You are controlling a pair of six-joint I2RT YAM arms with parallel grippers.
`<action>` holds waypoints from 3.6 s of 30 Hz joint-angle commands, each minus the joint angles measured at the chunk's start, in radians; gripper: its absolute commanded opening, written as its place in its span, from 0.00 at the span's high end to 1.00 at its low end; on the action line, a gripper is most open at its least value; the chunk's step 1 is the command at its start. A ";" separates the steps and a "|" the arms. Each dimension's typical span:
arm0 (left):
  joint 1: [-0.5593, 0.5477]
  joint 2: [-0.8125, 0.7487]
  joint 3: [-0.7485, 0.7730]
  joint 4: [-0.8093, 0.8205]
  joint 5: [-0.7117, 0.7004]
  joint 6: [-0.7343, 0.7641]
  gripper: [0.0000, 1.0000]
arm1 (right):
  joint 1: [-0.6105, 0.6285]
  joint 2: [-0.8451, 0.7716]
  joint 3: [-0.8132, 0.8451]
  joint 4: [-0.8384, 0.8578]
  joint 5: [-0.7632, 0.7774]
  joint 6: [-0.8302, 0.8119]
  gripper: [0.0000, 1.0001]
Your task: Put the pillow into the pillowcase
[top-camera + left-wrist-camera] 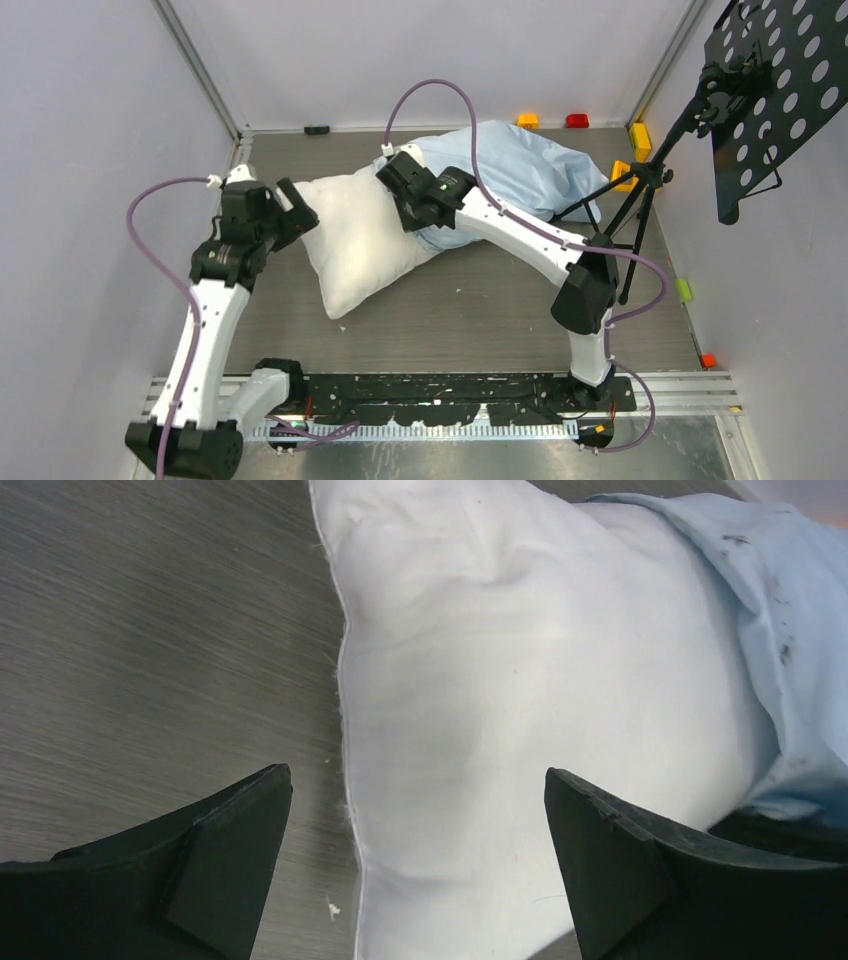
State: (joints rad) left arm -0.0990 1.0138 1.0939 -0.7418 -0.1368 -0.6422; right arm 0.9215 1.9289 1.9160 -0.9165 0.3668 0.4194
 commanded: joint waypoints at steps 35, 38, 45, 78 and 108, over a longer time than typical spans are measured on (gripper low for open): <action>-0.022 0.127 -0.069 0.185 0.374 -0.436 1.00 | 0.018 0.130 0.610 -0.110 -0.313 -0.013 0.99; 0.040 0.211 -0.095 0.228 0.449 -0.469 1.00 | 0.052 0.084 0.502 -0.105 -0.193 -0.032 0.80; 0.058 0.227 -0.079 0.258 0.445 -0.487 1.00 | 0.112 -0.295 -0.128 0.203 0.231 0.014 0.43; 0.074 0.242 -0.026 0.205 0.457 -0.432 1.00 | 0.038 0.077 -0.735 1.082 0.517 -0.123 0.40; -0.339 0.154 0.214 -0.062 0.184 -0.078 0.39 | 0.074 0.057 0.476 0.105 0.290 -0.245 1.00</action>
State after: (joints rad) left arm -0.3515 1.2198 1.2304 -0.7673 0.0788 -0.7650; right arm 1.0035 1.9259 2.1696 -0.7116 0.8089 0.1555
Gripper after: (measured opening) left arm 0.486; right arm 0.031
